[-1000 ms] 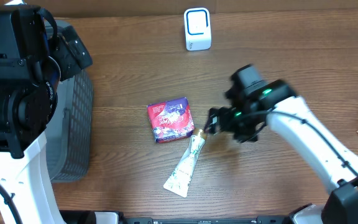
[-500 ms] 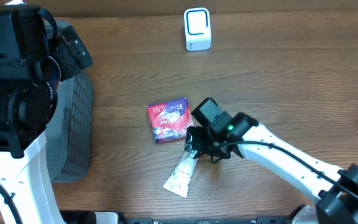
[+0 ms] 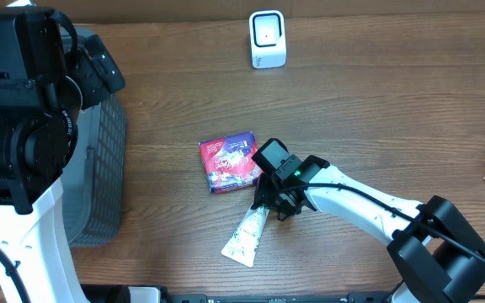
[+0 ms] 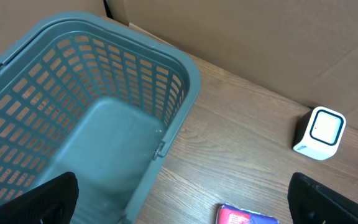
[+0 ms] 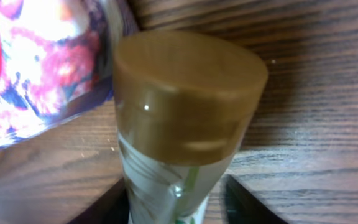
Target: Scan the item barcode
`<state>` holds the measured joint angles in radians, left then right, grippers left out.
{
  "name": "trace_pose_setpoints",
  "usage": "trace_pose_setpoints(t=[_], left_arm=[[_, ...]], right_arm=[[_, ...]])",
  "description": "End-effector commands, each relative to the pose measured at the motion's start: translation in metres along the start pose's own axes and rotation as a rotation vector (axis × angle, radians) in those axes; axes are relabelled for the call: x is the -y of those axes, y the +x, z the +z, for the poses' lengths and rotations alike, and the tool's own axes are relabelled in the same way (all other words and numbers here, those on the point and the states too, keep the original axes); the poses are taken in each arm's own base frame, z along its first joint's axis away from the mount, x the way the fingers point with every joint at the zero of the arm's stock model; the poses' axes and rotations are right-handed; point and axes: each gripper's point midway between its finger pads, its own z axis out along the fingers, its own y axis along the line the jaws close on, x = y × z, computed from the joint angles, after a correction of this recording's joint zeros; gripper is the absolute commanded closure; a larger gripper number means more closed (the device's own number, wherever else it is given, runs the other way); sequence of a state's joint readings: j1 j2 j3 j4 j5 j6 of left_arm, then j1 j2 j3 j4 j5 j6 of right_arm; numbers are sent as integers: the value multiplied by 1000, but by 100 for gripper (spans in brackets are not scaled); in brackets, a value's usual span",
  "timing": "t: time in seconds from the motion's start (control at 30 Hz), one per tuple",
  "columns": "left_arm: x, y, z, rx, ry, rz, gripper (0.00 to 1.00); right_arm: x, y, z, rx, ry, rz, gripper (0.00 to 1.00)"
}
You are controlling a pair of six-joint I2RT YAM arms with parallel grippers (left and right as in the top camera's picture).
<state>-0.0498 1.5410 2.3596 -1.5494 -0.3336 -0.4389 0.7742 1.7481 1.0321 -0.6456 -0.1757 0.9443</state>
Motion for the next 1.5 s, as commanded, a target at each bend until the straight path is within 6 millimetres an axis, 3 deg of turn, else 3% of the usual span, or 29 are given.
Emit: trace_pose_setpoints(t=[0.0, 0.13, 0.17, 0.33, 0.5, 0.67, 0.77, 0.97, 1.03, 1.2, 1.37, 1.47], left_arm=[[-3, -2, 1, 7, -15, -14, 0], [-3, -2, 1, 7, -15, -14, 0], [-3, -2, 1, 7, -15, -14, 0], [-3, -2, 1, 7, -15, -14, 0], [-3, -2, 1, 7, -15, -14, 0], [-3, -2, 1, 7, -15, -14, 0], [-3, -2, 1, 7, -15, -14, 0], [-3, -2, 1, 7, -15, -14, 0], [-3, -2, 1, 7, -15, -14, 0], [-3, -2, 1, 7, -15, -14, 0], [-3, -2, 1, 7, -15, -14, 0], [-3, -2, 1, 7, -15, -14, 0]], right_arm=[[2, 2, 6, -6, 12, -3, 69], [0, 2, 5, -11, 0, -6, 95], [-1, 3, 5, -13, -2, -13, 96], [-30, 14, -11, -111, -158, -194, 96], [-66, 26, -55, -233, -460, -389, 96], [-78, 19, -96, -293, -761, -520, 96], [-78, 3, -121, -221, -942, -675, 96], [-72, -16, -145, 68, -1185, -1095, 96], [-72, -14, -146, 123, -1263, -1184, 96], [-69, -16, -122, 178, -1385, -1291, 96], [-66, -30, -85, 152, -1416, -1266, 96], [-61, -41, -74, 154, -1406, -1241, 96]])
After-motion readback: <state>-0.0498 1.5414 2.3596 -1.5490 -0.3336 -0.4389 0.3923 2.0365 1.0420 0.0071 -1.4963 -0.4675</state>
